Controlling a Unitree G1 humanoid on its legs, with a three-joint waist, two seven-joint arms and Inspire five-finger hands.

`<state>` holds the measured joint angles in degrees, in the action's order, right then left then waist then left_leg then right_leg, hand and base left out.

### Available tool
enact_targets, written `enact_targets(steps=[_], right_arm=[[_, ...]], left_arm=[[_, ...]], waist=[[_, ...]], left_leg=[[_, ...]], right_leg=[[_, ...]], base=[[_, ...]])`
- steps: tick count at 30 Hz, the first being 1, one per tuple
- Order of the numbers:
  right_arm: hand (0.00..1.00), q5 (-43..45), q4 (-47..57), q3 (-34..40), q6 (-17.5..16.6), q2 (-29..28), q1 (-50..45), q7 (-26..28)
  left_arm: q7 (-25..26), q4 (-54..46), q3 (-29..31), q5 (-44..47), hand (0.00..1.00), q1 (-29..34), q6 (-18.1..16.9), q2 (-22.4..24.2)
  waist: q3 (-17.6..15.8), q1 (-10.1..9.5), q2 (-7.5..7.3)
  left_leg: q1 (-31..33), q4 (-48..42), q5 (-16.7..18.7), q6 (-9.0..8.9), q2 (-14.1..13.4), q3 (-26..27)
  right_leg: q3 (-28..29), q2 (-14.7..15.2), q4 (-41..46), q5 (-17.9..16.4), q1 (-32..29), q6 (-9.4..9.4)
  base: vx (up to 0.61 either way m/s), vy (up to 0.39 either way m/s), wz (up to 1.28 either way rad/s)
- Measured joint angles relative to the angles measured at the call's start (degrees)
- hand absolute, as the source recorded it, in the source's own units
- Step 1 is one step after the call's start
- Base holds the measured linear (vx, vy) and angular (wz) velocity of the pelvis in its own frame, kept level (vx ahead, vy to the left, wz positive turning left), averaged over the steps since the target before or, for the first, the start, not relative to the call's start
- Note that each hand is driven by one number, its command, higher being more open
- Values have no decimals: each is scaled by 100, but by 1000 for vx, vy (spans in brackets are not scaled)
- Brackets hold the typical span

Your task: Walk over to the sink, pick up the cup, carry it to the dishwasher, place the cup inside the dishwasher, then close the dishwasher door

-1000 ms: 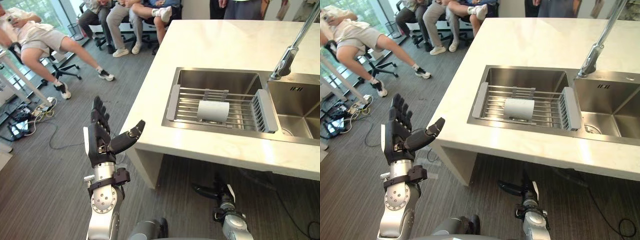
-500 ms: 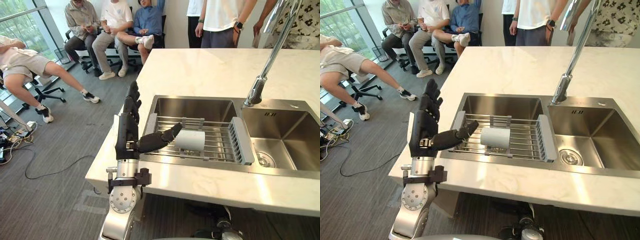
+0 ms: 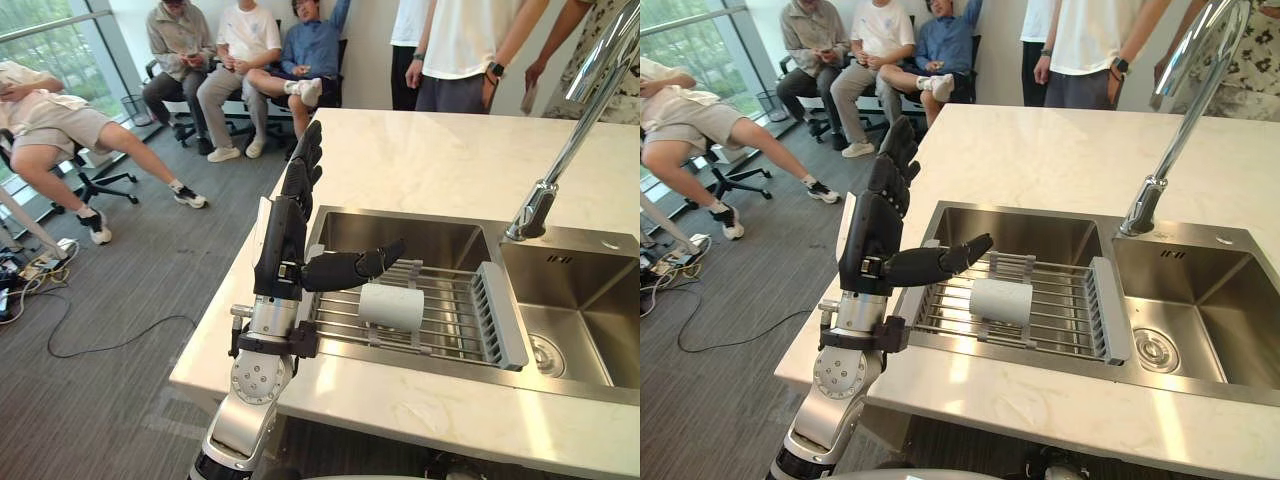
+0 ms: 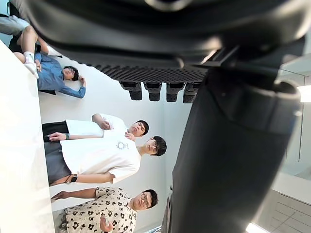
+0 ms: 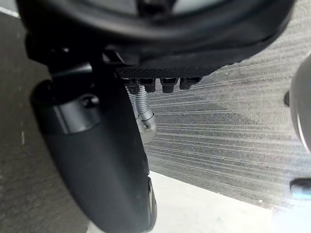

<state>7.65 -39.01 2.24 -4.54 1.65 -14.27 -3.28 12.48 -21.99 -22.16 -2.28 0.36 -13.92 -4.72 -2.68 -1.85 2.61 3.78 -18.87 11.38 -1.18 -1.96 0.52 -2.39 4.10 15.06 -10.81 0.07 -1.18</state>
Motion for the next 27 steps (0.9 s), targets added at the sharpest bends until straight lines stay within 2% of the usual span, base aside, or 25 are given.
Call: enact_targets(steps=[5, 14, 20, 27], right_arm=[[100, 0, 4, -11, 0, -14, -39, 40], [100, -6, -304, -24, -4, 104, 25, 89], [100, -3, -663, -8, -7, 260, 41, 103], [100, -7, -787, -25, -9, 286, 194, 161]], left_arm=[[-75, 100, -426, -106, 100, -180, 12, -137], [-583, 1230, -969, -928, 100, -582, 202, -406], [-663, 2058, -985, -1249, 100, -960, 250, -732], [-681, 2762, -960, -1481, 100, -1004, 378, -1216]], waist=[[52, 11, -13], [274, 173, -22], [274, 308, -21], [169, 428, -37]], left_leg=[[-347, 525, -201, 27, 116, 20], [-593, 1369, -691, -87, 26, 1], [-635, 1728, -942, -79, 17, 11], [-633, 1929, -1068, -44, 75, 14]], right_leg=[[64, 101, -215, 14, 205, -31], [78, -36, -435, 187, 118, 38], [110, -94, -784, 486, 118, 20], [205, -69, -1172, 733, 133, 1]], base=[[72, 27, 3], [-24, -50, -2], [-46, -9, -4], [-37, 23, -7]])
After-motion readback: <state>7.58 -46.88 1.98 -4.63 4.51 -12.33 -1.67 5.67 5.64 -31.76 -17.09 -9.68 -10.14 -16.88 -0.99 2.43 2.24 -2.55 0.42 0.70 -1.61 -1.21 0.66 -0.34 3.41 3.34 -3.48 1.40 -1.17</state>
